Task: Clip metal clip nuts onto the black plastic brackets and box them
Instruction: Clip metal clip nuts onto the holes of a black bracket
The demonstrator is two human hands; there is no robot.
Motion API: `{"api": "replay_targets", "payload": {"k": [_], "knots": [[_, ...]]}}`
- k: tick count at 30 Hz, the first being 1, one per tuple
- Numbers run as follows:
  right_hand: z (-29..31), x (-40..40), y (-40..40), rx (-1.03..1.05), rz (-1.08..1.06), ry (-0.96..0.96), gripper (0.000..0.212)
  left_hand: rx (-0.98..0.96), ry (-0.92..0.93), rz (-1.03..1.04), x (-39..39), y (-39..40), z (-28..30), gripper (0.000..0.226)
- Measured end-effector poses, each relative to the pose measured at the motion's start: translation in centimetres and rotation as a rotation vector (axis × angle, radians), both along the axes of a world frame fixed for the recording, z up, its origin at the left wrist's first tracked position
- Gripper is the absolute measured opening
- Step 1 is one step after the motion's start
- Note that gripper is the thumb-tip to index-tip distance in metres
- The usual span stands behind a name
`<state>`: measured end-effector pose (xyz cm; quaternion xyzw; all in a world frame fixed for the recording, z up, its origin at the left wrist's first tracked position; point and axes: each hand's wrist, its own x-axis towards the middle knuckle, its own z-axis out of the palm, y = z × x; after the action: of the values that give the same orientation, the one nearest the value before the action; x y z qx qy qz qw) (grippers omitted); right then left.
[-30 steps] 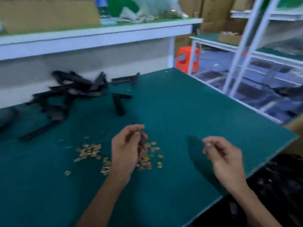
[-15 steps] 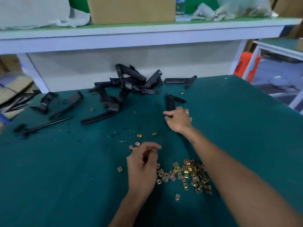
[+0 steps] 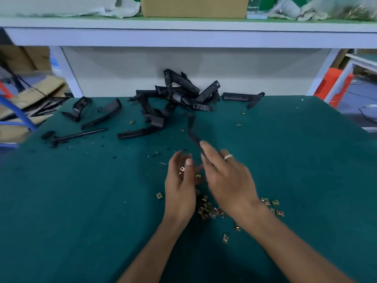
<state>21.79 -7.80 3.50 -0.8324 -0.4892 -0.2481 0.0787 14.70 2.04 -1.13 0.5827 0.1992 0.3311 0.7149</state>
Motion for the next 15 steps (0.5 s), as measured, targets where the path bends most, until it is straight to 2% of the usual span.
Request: {"api": "replay_targets", "payload": {"k": [1,3,6,8,12,15], "knots": [[-0.4,-0.9,-0.3,-0.003,0.054,-0.059,0.037,-0.092,-0.034,-0.036,-0.2,0.2,0.3,0.030],[-1.2,-2.6,-0.6,-0.030,0.174,-0.111,0.023,-0.308,-0.090,-0.094,-0.6,0.6,1.0,0.030],[-2.5,-4.8,-0.7,-0.089,0.257,-0.029,0.035,-0.570,-0.098,-0.172,-1.3,1.5,1.4,0.033],[-2.6,-5.3,-0.8,-0.054,0.299,0.079,0.036,-0.639,-0.124,-0.263,-1.9,2.4,1.7,0.029],[-1.7,-4.8,-1.1,-0.050,0.450,0.088,0.035,-0.713,-0.211,-0.399,-2.7,3.9,2.4,0.040],[-1.7,-4.9,-1.6,0.049,0.552,0.152,0.018,-0.611,-0.180,-0.398,-2.6,4.0,2.1,0.031]]}}
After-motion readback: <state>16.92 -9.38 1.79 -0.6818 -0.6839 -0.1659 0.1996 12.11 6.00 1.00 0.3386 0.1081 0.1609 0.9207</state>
